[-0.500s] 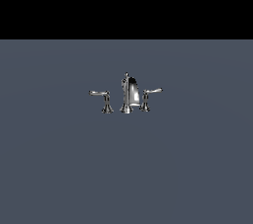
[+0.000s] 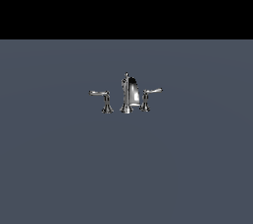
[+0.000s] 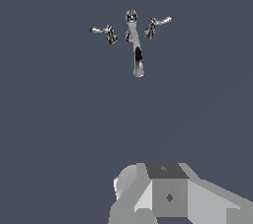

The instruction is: Turn on the faucet by rotating a designated handle.

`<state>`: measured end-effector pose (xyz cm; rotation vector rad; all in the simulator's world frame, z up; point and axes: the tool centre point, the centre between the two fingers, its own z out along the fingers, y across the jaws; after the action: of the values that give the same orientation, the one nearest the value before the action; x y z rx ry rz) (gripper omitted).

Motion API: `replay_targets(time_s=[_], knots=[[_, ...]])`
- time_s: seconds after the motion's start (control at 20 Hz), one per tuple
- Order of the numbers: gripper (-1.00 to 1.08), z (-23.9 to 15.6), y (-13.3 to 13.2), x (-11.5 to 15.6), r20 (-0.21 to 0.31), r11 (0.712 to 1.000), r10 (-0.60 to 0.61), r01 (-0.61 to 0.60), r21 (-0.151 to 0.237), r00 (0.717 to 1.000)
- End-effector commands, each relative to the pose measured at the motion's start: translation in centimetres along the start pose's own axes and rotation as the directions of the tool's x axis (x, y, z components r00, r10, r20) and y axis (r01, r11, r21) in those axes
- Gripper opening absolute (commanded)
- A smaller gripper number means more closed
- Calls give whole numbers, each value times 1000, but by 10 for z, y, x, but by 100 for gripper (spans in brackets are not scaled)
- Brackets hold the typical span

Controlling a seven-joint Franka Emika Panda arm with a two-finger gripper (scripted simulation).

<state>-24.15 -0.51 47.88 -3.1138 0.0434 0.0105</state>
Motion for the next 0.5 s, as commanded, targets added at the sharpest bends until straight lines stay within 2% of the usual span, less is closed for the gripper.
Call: replay_targets(time_s=[0.0,0.45], knots=[[-100,7,-3,6,0,1000,25,-25,0,1000],[-100,50,-18,48,-2,984,180,-180,0,984]])
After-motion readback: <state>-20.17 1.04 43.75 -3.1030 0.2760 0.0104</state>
